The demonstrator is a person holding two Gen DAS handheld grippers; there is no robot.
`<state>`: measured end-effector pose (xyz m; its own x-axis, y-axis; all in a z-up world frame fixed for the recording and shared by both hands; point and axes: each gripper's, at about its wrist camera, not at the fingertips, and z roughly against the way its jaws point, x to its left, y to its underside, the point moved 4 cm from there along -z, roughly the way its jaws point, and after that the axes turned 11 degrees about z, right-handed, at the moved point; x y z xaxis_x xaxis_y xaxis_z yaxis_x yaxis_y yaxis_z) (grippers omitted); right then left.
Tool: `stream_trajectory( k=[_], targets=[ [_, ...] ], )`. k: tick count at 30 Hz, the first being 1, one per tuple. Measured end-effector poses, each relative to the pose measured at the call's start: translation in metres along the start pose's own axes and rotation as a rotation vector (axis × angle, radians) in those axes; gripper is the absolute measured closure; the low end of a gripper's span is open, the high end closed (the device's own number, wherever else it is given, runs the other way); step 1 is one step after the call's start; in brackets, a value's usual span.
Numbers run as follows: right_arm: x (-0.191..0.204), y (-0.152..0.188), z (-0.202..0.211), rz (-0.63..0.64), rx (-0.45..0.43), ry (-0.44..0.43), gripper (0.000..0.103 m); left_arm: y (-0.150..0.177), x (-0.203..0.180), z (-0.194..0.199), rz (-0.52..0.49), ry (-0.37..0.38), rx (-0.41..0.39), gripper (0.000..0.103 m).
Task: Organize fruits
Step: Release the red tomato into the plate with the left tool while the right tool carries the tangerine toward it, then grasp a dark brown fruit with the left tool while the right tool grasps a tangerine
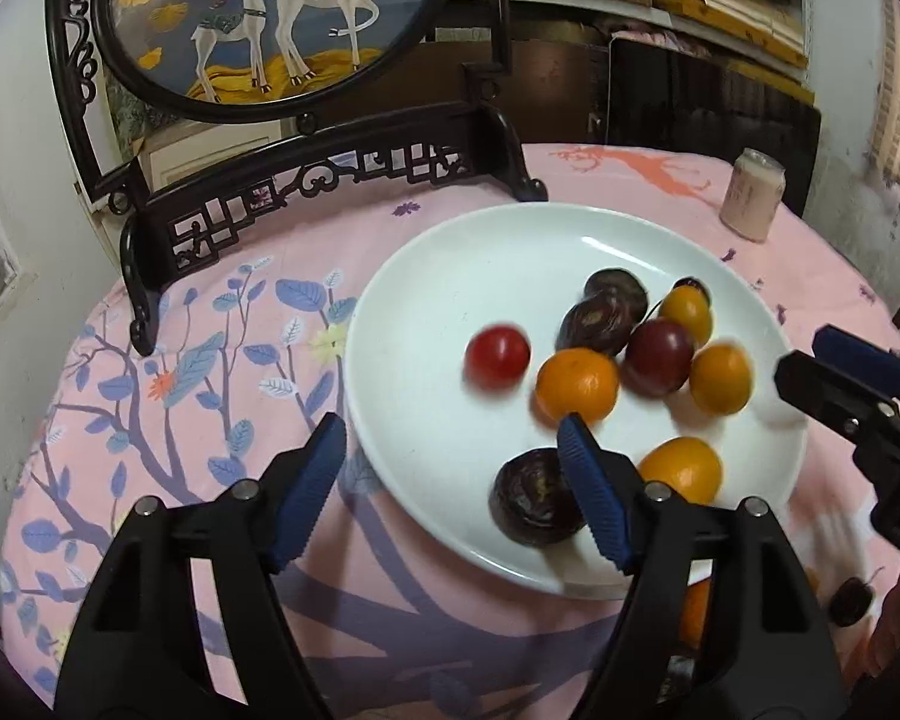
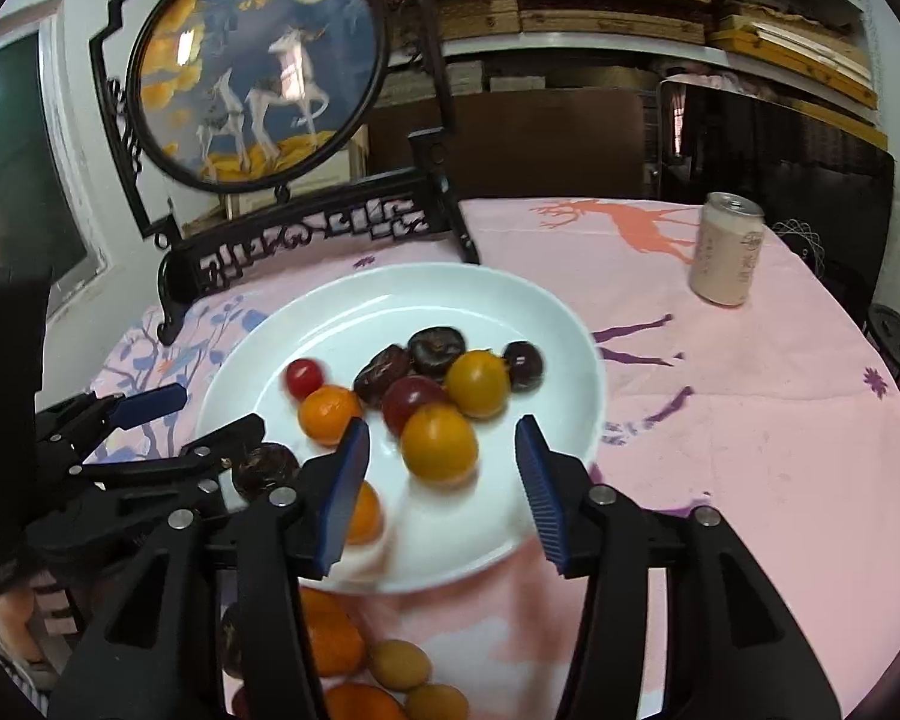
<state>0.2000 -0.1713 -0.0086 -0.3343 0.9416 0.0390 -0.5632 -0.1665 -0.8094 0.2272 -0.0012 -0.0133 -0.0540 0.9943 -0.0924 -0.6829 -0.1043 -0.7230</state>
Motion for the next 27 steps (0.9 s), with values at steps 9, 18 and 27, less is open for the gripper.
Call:
stream_trajectory(
  k=[9, 18, 27],
  targets=[
    [-0.004, 0.022, 0.037, -0.043, -0.028, -0.021, 0.047, 0.013, 0.013, 0.026, 0.011, 0.004, -0.018, 0.025],
    [0.001, 0.044, 0.061, -0.032, -0.034, -0.005, 0.044, 0.052, 0.002, 0.05, -0.051, 0.062, 0.016, 0.02],
    [-0.007, 0.052, 0.075, -0.061, -0.049, 0.016, 0.04, 0.074, -0.022, 0.052, -0.15, 0.061, 0.019, 0.018]
  ],
)
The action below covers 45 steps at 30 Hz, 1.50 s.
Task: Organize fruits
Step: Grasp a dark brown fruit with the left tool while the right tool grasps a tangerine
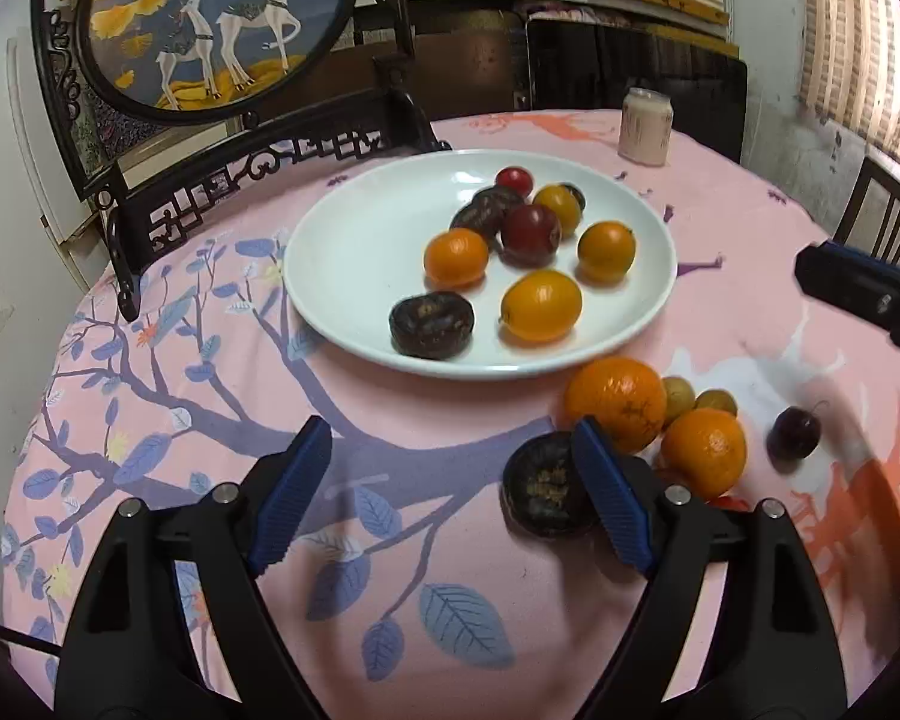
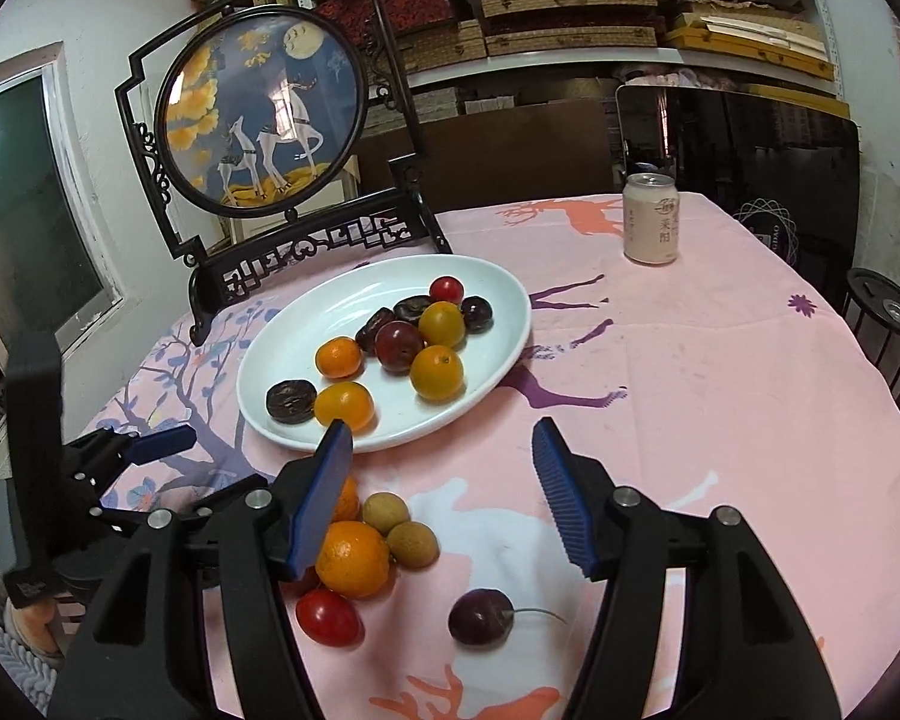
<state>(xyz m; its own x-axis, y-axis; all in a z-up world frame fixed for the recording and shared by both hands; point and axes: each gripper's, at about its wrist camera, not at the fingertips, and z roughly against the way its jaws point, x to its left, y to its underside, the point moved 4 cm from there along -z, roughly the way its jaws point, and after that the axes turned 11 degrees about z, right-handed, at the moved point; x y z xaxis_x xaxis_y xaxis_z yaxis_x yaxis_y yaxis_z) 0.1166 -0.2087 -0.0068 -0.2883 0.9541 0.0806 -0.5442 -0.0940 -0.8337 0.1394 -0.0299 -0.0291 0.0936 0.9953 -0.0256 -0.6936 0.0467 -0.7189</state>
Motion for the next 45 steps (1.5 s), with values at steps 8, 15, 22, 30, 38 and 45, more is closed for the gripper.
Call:
stream_trajectory(
  k=[8, 15, 22, 30, 38, 45],
  targets=[
    [-0.004, 0.002, -0.002, -0.012, 0.012, 0.013, 0.04, -0.001, 0.022, -0.002, 0.071, -0.036, 0.023, 0.018],
    [-0.005, 0.002, -0.002, -0.013, 0.019, 0.014, 0.04, 0.009, -0.003, 0.006, -0.003, 0.087, 0.044, 0.018],
    [-0.006, 0.005, -0.002, -0.02, 0.022, 0.009, 0.04, 0.004, 0.034, -0.002, 0.048, -0.117, 0.028, 0.004],
    [0.001, 0.007, -0.001, -0.01, 0.027, -0.016, 0.04, 0.011, 0.045, 0.0, 0.053, -0.149, 0.021, 0.005],
    [0.003, 0.007, -0.002, -0.006, 0.034, -0.02, 0.04, 0.008, 0.035, -0.017, 0.051, -0.074, 0.057, 0.02],
    [0.015, 0.012, -0.013, 0.003, 0.074, -0.088, 0.04, 0.006, 0.031, -0.027, 0.059, -0.02, 0.095, 0.064]
  ],
)
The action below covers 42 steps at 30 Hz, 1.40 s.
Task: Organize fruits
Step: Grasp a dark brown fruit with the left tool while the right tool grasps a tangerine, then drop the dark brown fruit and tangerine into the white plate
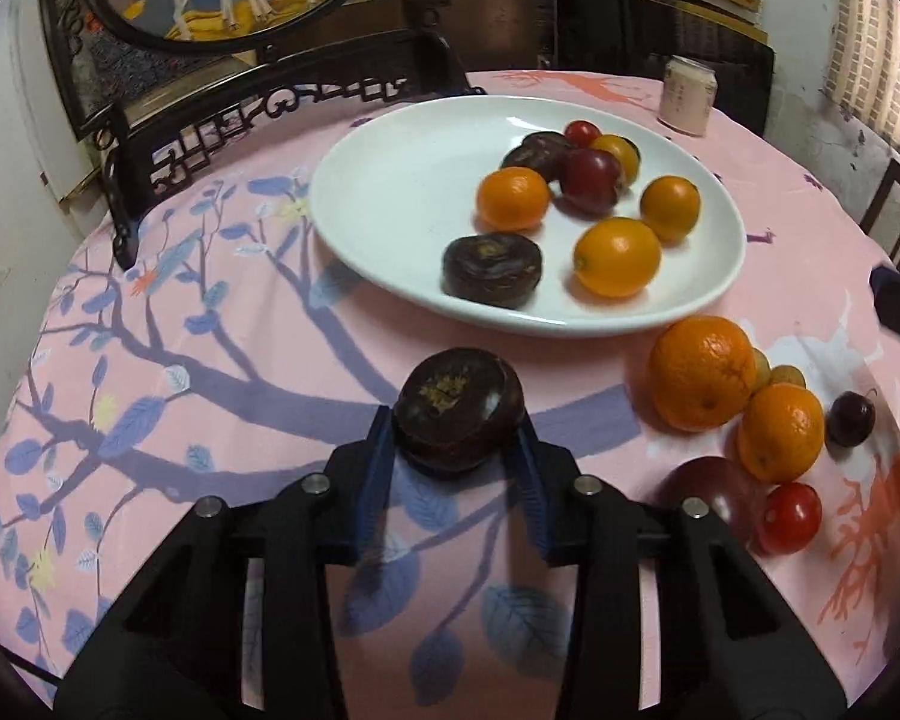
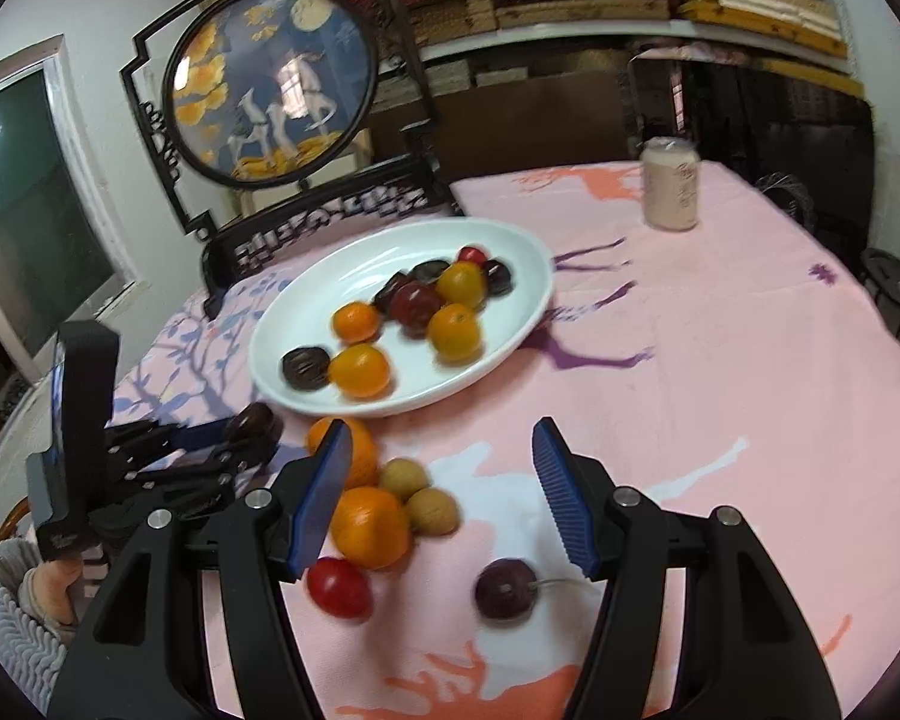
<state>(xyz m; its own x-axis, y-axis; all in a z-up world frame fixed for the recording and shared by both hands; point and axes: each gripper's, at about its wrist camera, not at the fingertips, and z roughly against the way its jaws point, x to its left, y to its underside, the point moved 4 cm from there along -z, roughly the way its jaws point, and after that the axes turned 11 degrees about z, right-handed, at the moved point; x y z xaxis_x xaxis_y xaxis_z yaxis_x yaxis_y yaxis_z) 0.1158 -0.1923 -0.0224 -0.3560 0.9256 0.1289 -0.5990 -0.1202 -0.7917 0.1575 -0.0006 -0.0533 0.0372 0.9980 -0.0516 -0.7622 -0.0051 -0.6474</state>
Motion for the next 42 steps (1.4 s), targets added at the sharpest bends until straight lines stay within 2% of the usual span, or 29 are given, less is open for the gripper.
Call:
stream_trajectory(
  k=[6, 10, 12, 15, 19, 22, 25, 27, 30, 31, 33, 34, 37, 39, 42],
  targets=[
    [0.039, 0.002, -0.024, 0.128, 0.063, -0.005, 0.04, -0.008, 0.013, 0.012, 0.056, -0.015, -0.038, 0.064],
    [0.06, 0.001, -0.049, 0.207, 0.123, 0.004, 0.04, -0.01, 0.022, 0.011, 0.092, -0.011, -0.023, 0.064],
    [0.064, 0.001, -0.064, 0.221, 0.144, 0.004, 0.046, -0.011, 0.026, 0.011, 0.105, -0.01, -0.019, 0.064],
    [0.061, -0.001, -0.064, 0.229, 0.136, 0.013, 0.065, -0.012, 0.03, 0.01, 0.12, -0.005, -0.012, 0.064],
    [0.055, 0.005, -0.048, 0.181, 0.114, -0.028, 0.066, -0.01, 0.03, 0.01, 0.118, -0.013, -0.012, 0.064],
    [0.046, -0.003, -0.023, 0.14, 0.045, -0.027, 0.066, -0.012, 0.028, 0.018, 0.11, -0.012, -0.039, 0.064],
    [0.034, -0.024, -0.01, 0.096, -0.023, 0.0, 0.066, -0.031, 0.024, 0.022, 0.128, 0.015, -0.049, 0.064],
    [0.028, -0.04, -0.017, 0.093, -0.034, 0.034, 0.066, -0.048, 0.018, 0.021, 0.121, 0.007, -0.061, 0.064],
    [0.021, -0.054, -0.04, 0.063, -0.018, 0.021, 0.066, -0.077, 0.004, 0.01, 0.11, 0.005, -0.085, 0.063],
    [0.018, -0.055, -0.049, 0.048, -0.02, 0.013, 0.064, -0.081, 0.001, 0.005, 0.108, 0.003, -0.088, 0.059],
    [0.01, -0.053, -0.056, 0.027, -0.045, 0.029, 0.059, -0.083, 0.0, -0.004, 0.11, -0.026, -0.101, 0.024],
    [0.008, -0.053, -0.055, 0.04, -0.052, 0.038, 0.051, -0.081, 0.001, -0.006, 0.112, -0.038, -0.115, 0.023],
    [0.0, -0.053, -0.047, 0.029, -0.076, 0.051, 0.05, -0.081, 0.007, -0.005, 0.12, -0.022, -0.11, 0.023],
    [-0.005, -0.05, -0.043, -0.008, -0.07, 0.017, 0.049, -0.082, 0.012, -0.001, 0.146, 0.015, -0.103, 0.023],
    [-0.009, -0.042, -0.038, -0.027, -0.055, 0.027, 0.044, -0.076, 0.013, 0.004, 0.133, -0.005, -0.114, 0.023]
  ],
)
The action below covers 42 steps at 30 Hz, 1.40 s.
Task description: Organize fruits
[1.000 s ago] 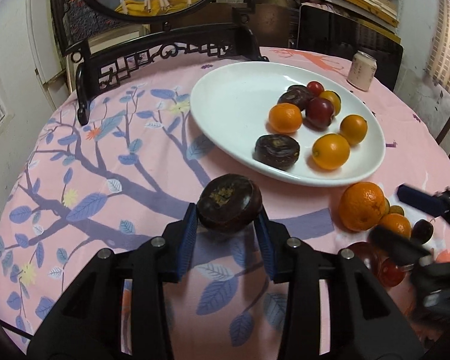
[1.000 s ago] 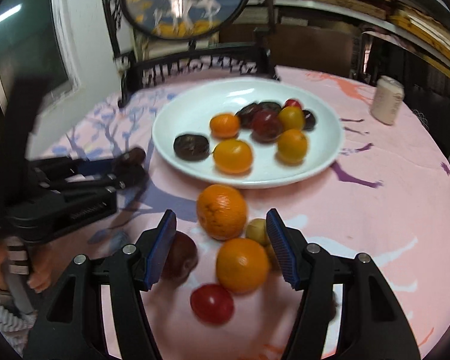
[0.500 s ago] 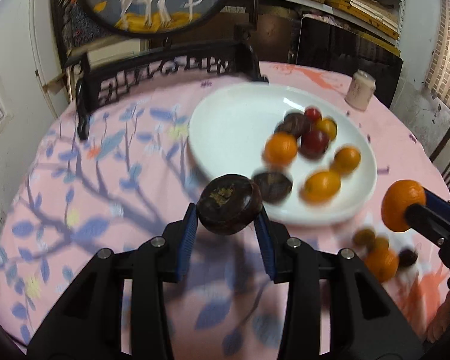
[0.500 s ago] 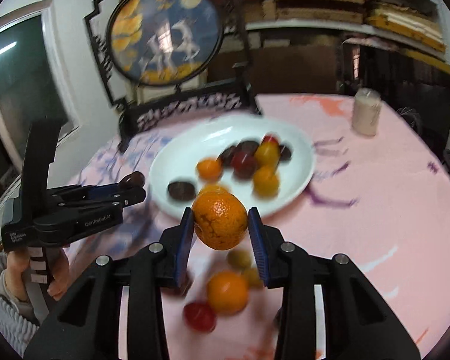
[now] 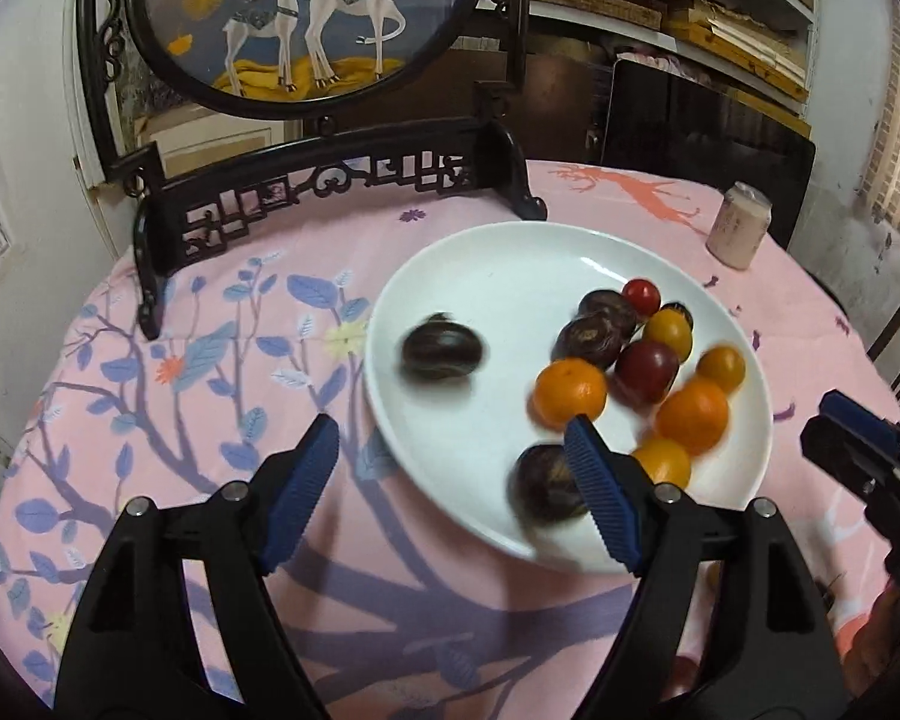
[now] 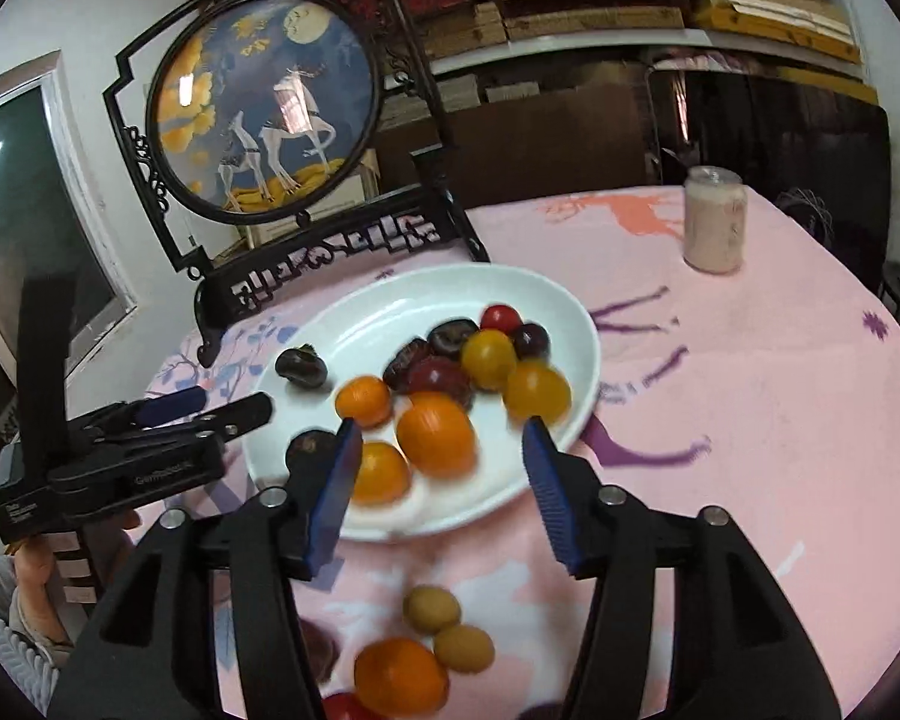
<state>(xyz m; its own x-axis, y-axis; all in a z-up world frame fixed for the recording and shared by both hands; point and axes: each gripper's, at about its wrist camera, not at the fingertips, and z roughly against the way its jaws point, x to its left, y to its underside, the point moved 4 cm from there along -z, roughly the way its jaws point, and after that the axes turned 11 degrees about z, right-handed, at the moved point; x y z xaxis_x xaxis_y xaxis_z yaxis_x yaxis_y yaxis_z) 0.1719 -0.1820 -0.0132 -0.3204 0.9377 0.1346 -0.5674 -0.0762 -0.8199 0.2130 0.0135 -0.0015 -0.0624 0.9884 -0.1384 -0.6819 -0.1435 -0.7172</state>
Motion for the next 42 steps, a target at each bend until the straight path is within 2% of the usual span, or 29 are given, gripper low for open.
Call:
stream_trajectory(
  k=[3, 7, 10, 12, 17, 19, 20, 25, 29, 32, 37, 42],
  targets=[
    [-0.007, 0.009, 0.01, -0.031, 0.006, 0.008, 0.044, 0.013, -0.002, 0.012, -0.03, 0.005, -0.006, 0.023],
    [-0.012, 0.021, 0.028, -0.049, -0.002, 0.017, 0.041, 0.037, -0.011, 0.03, -0.074, 0.052, 0.007, 0.023],
    [-0.016, 0.028, 0.043, -0.07, -0.015, 0.02, 0.037, 0.06, -0.023, 0.042, -0.148, 0.069, 0.012, 0.022],
    [-0.02, 0.031, 0.053, -0.088, -0.031, 0.021, 0.037, 0.072, -0.03, 0.05, -0.192, 0.077, 0.007, 0.018],
    [-0.026, 0.041, 0.063, -0.128, -0.027, 0.018, 0.037, 0.105, -0.047, 0.061, -0.287, 0.09, 0.019, 0.017],
    [-0.027, 0.046, 0.066, -0.139, -0.018, 0.011, 0.037, 0.111, -0.049, 0.058, -0.309, 0.068, 0.027, 0.016],
    [-0.026, 0.048, 0.067, -0.14, -0.015, 0.011, 0.037, 0.112, -0.049, 0.056, -0.311, 0.065, 0.031, 0.013],
    [-0.026, 0.06, 0.07, -0.138, 0.022, 0.021, 0.037, 0.111, -0.047, 0.052, -0.296, 0.08, 0.043, 0.01],
    [-0.026, 0.078, 0.061, -0.161, 0.099, -0.025, 0.037, 0.112, -0.047, 0.052, -0.293, 0.087, 0.046, 0.01],
    [-0.026, 0.083, 0.06, -0.184, 0.112, -0.06, 0.039, 0.113, -0.05, 0.054, -0.304, 0.097, 0.044, 0.01],
    [-0.02, 0.088, 0.059, -0.168, 0.136, -0.079, 0.043, 0.117, -0.055, 0.054, -0.321, 0.114, 0.048, 0.013],
    [-0.019, 0.094, 0.05, -0.164, 0.179, -0.08, 0.049, 0.122, -0.06, 0.051, -0.339, 0.141, 0.068, 0.033]
  ],
)
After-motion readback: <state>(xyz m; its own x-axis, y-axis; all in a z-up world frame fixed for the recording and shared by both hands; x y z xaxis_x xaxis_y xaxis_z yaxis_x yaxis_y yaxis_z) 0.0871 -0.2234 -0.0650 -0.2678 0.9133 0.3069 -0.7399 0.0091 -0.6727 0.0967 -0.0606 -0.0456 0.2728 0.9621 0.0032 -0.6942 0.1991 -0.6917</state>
